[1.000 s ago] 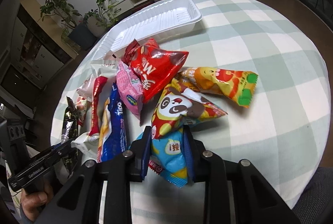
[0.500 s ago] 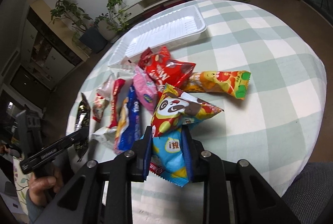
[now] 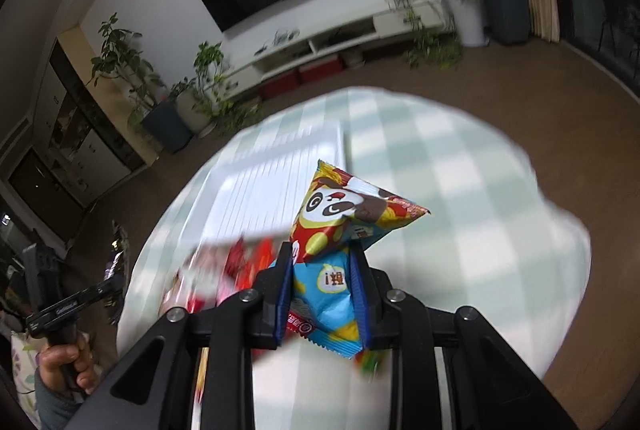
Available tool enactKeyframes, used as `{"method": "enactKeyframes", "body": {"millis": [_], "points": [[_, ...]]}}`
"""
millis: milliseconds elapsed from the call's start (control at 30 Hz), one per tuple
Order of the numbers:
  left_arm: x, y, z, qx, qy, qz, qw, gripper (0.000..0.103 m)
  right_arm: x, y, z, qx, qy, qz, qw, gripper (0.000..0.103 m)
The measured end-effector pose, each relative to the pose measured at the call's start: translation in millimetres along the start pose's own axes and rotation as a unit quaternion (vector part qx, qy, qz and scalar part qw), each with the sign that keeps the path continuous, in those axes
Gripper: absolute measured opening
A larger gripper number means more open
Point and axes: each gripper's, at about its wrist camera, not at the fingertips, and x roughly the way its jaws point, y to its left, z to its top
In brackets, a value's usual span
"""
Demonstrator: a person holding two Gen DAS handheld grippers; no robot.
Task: Organize snacks
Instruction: 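Carry the black bag and the panda bag over the white tray with both tools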
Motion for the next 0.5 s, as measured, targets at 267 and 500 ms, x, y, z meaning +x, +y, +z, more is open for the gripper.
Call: {"method": "enactKeyframes", "body": {"millis": [267,500], "points": [[87,-9,65,0.03,0.055,0.012,0.998,0.025,87,41,55,-0.074,0.04,0.027,0.996,0.028],[137,-12,87,0.047,0.083,0.036,0.9948,0.025,153,63,59,-0.124,0.1,0.02,0.987,0.028]]}}
